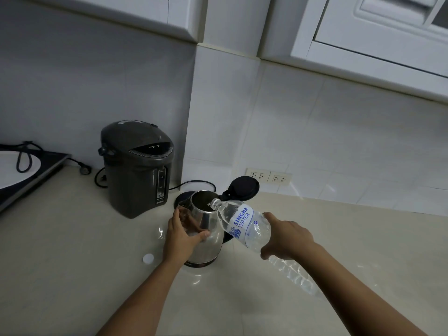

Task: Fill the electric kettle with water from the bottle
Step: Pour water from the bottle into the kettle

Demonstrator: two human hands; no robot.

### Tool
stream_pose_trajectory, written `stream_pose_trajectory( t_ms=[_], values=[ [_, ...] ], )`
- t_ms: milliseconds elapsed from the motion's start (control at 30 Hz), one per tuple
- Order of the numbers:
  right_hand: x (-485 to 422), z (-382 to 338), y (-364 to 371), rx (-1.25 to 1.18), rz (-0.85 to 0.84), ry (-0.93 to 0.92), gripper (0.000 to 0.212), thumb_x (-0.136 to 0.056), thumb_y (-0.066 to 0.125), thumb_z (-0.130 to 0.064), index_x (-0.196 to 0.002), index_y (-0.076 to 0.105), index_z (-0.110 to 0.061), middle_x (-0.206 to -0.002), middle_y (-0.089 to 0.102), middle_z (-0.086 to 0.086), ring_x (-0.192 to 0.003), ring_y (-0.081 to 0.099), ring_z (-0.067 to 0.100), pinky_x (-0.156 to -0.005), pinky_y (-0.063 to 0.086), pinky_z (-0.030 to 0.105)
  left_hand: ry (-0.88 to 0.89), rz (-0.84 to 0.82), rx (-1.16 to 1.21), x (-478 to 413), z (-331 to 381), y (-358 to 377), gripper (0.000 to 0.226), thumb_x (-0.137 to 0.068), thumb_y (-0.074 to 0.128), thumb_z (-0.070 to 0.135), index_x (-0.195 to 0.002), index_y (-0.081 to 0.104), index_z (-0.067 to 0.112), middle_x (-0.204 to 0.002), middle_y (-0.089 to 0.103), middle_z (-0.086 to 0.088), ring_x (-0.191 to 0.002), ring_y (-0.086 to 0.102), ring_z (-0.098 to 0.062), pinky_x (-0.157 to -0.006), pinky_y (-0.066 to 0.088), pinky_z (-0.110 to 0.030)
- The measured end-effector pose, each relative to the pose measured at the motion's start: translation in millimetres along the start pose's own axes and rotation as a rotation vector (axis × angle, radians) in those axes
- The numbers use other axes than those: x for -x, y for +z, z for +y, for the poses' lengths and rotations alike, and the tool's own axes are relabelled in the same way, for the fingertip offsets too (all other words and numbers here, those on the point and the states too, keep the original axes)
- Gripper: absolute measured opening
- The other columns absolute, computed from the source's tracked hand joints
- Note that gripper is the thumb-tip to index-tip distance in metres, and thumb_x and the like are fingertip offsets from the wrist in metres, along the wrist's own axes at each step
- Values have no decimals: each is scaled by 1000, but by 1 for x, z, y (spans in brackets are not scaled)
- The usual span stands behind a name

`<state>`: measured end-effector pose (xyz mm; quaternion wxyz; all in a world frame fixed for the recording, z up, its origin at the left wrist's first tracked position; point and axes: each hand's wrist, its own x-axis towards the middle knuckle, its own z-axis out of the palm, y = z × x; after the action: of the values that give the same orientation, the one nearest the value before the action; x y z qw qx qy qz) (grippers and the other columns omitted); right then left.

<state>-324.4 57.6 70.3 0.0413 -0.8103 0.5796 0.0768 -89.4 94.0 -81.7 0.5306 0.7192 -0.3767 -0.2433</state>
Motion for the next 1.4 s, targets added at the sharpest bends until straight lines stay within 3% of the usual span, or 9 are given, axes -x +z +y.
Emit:
stream_pose_trajectory(
  t_ms=[1133, 1400],
  values=[
    [-4, 0, -5, 60, -26, -4, 99, -68, 80, -45, -148, 21, -34, -120, 64, 2, -111, 58, 28, -85, 47, 36, 24, -10, -4, -2, -4, 0, 120, -55, 90, 42, -150, 17, 25, -146, 36, -6, -133, 40, -27, -104, 42, -44],
    [-4, 4, 12, -49, -35, 2, 104, -66, 80, -46, -148, 19, -35, -113, 66, 3, -106, 58, 27, -82, 51, 36, 23, -17, 2, -1, -4, -2, 120, -56, 89, 41, -150, 17, 25, -147, 35, -5, -134, 40, -25, -105, 41, -43]
  ],
)
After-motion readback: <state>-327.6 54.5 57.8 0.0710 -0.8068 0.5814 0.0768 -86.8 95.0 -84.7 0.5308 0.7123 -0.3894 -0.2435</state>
